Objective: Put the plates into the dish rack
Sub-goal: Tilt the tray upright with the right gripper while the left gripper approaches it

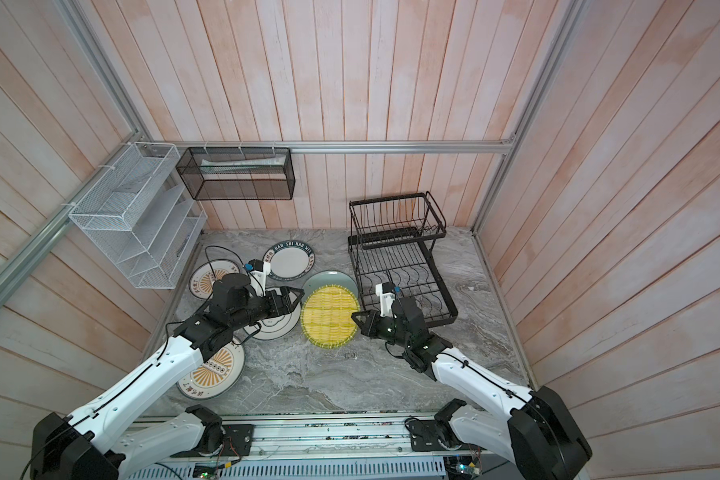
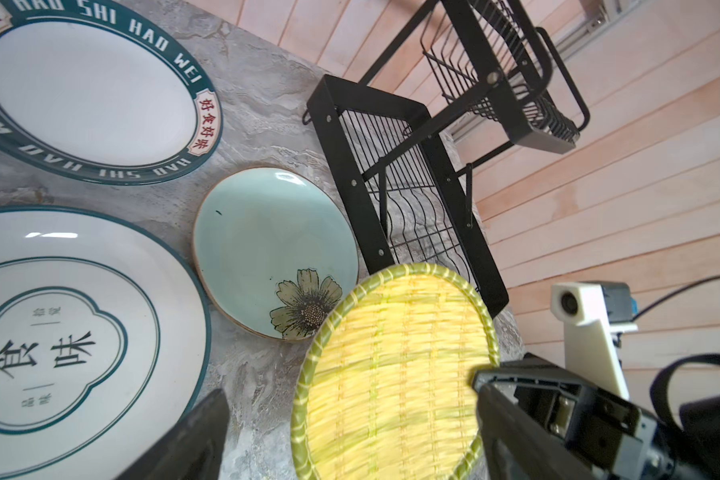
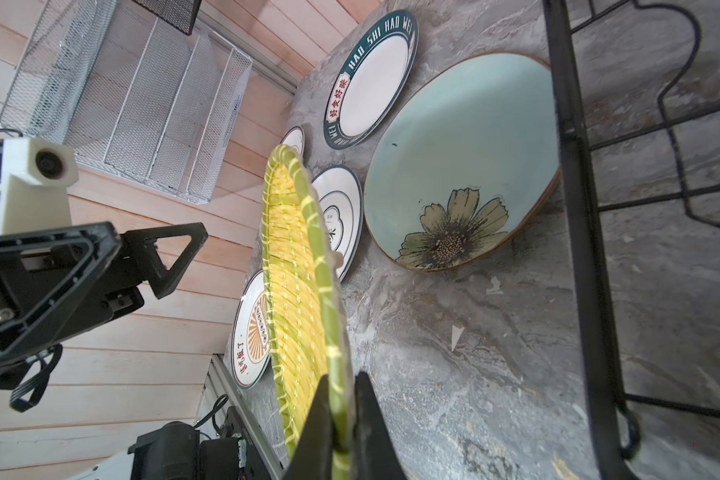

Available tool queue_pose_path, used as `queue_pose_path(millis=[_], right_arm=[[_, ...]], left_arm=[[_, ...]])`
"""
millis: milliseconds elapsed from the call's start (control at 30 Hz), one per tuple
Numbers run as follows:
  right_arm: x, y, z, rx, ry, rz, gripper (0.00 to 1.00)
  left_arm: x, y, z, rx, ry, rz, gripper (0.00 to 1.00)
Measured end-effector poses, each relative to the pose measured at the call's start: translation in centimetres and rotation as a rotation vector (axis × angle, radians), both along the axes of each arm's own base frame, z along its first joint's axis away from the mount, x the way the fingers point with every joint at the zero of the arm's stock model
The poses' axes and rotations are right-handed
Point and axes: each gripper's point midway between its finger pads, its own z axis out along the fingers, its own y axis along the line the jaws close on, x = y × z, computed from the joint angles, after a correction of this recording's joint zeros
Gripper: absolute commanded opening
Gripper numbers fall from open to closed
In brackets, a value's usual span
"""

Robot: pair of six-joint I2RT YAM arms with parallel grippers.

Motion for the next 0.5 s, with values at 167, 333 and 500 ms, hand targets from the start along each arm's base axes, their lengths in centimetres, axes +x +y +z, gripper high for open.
queue_pose_path(millis=[167,333,500], right_arm=[[1.6,-0.6,2.2,0.022,-0.059,-0.031,0.00],[2.9,-0.6,5.7,0.073,-0.140,-0.034,0.00],[3.1,-0.3,7.1,0.119,-0.180,-0.012,0.00]], left_arm=[[-0.1,-0.9,0.9,-0.035,-0.025,-0.047,0.84],[0.1,-1.5,0.9,-0.054,-0.027,-0.070,0.74],[0.2,-2.3,0.3,-0.089,-0.022,-0.102,0.56]])
